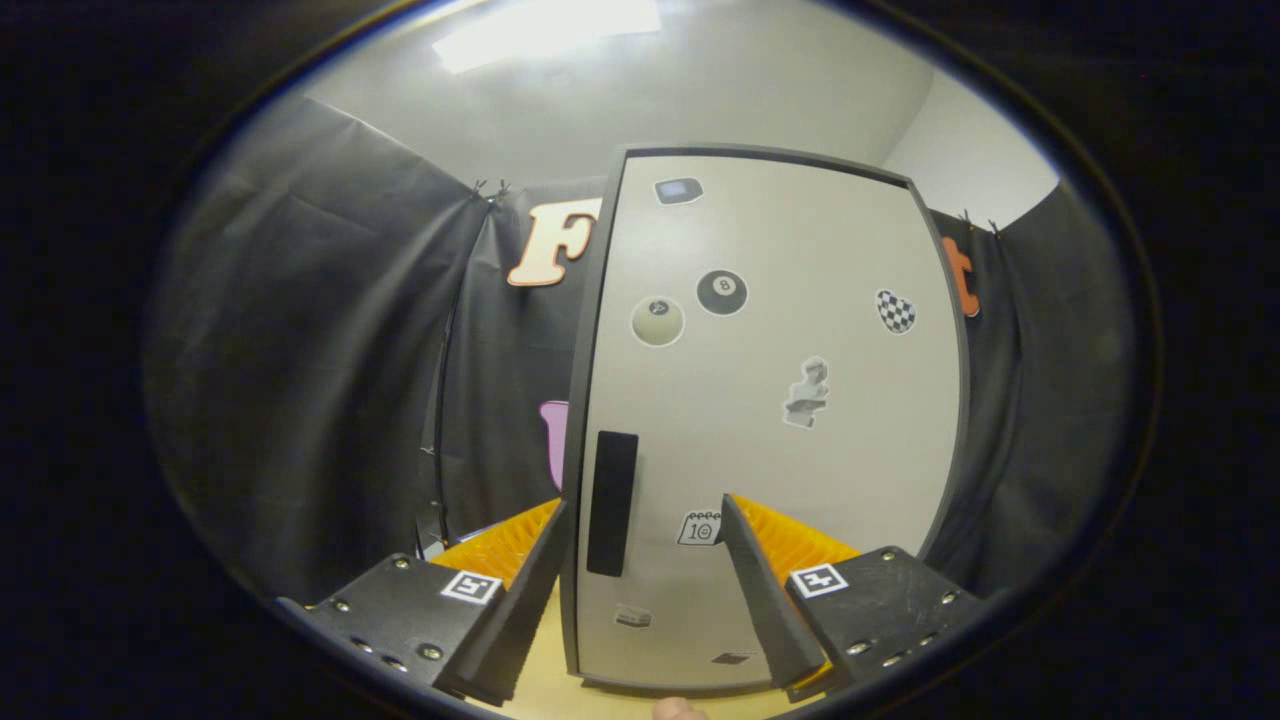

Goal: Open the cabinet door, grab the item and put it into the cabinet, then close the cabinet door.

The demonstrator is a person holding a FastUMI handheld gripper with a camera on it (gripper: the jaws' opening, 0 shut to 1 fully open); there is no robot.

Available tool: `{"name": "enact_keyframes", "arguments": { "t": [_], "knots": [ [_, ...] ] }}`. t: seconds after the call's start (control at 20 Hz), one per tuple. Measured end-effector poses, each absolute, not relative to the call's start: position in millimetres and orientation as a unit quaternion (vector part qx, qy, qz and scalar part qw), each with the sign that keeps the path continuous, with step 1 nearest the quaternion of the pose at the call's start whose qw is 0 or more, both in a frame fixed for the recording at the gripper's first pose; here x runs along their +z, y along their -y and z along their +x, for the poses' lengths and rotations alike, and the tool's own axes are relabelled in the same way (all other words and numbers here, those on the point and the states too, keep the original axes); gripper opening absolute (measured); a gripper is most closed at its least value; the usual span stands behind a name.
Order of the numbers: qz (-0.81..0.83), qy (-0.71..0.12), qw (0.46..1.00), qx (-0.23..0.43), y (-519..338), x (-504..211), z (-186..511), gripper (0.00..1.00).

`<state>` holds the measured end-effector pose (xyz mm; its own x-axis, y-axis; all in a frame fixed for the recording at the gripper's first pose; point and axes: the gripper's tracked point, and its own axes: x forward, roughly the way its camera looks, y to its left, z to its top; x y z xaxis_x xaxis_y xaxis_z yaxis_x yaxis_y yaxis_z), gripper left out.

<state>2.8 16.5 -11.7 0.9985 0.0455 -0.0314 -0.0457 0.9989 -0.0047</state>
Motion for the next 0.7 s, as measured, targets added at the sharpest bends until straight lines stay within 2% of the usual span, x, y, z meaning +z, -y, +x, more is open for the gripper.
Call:
{"name": "enact_keyframes", "arguments": {
  "t": [0.7],
  "knots": [
    [-0.015,-0.036,0.999,0.028,-22.1,-25.3,23.1,0.89]
  ]
}}
